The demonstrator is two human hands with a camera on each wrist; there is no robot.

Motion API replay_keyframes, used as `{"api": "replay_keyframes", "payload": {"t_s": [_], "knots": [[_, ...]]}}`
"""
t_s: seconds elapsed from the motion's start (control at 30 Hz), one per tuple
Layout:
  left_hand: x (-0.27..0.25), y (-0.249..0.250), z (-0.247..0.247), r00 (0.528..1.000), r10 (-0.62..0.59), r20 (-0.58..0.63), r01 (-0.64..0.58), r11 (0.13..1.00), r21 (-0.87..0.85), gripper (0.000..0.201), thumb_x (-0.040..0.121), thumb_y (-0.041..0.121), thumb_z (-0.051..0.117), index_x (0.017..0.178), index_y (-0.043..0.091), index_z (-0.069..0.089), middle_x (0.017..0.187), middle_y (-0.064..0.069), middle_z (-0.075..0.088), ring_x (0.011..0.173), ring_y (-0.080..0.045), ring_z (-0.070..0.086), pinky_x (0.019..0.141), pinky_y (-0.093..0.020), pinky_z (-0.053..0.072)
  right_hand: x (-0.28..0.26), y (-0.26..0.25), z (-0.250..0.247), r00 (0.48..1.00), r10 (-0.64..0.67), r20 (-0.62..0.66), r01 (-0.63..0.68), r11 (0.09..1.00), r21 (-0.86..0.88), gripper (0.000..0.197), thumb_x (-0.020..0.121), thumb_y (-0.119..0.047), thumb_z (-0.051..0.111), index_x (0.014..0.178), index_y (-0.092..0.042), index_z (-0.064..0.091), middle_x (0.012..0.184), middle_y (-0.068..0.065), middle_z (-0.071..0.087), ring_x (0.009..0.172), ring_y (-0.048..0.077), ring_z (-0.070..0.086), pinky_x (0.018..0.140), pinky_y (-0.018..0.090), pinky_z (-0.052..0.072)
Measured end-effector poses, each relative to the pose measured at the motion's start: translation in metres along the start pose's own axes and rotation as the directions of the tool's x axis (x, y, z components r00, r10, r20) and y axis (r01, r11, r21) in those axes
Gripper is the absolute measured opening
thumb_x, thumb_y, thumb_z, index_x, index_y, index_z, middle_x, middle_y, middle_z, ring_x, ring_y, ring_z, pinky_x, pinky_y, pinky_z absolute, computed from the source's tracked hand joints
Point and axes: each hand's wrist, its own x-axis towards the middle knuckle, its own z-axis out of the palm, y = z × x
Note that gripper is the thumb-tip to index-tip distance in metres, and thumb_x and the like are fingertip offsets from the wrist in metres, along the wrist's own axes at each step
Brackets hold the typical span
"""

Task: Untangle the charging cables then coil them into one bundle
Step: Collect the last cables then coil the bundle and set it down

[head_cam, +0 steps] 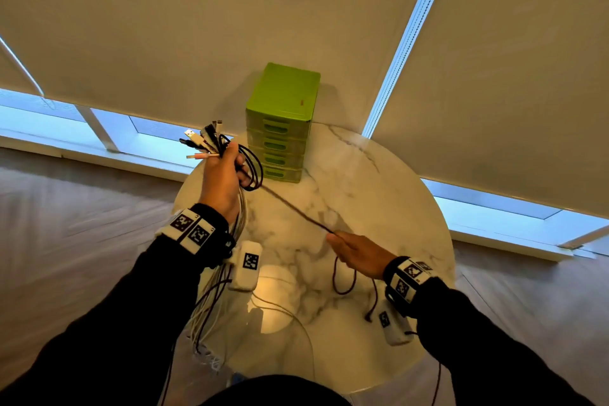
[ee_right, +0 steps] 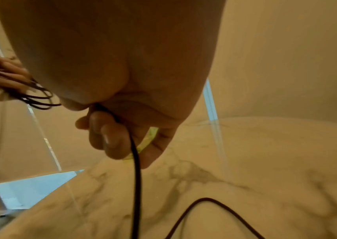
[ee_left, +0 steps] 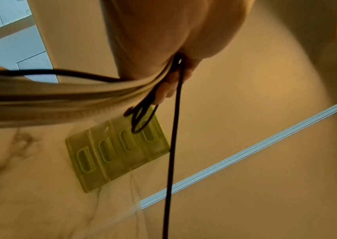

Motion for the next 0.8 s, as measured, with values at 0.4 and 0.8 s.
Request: {"api": "replay_keyframes", "payload": {"t_s": [0.4,0.8], "knots": [[-0.048,-0.053,0.066,0.957,0.034,0.289,-0.072,0.990,0.120,0.031,0.105,0.029,0.050,0.077,0.016,0.052,0.063,-0.001,0.046,0.051,-0.011,0.039,0.050,-0.022,0.033,-0.047,0.035,-0.060,0.846,0.102,-0.523,-0.095,0.995,0.039,0.038,0.105,-0.050,0.029,0.104,-0.026,0.058,0.073,-0.006,0.058,0.071,0.023,0.059,0.070,0.034,0.044],[-0.123,-0.096,0.158,0.754,-0.195,0.627,0.179,0.980,0.091,0.026,0.105,0.025,0.051,0.080,0.016,0.052,0.069,0.002,0.042,0.051,-0.008,0.032,0.048,-0.022,0.030,-0.179,0.125,-0.057,0.659,0.394,-0.641,-0.484,0.874,0.040,0.038,0.106,-0.044,0.029,0.100,-0.022,0.060,0.092,0.005,0.069,0.083,0.029,0.063,0.075,0.037,0.047]]}}
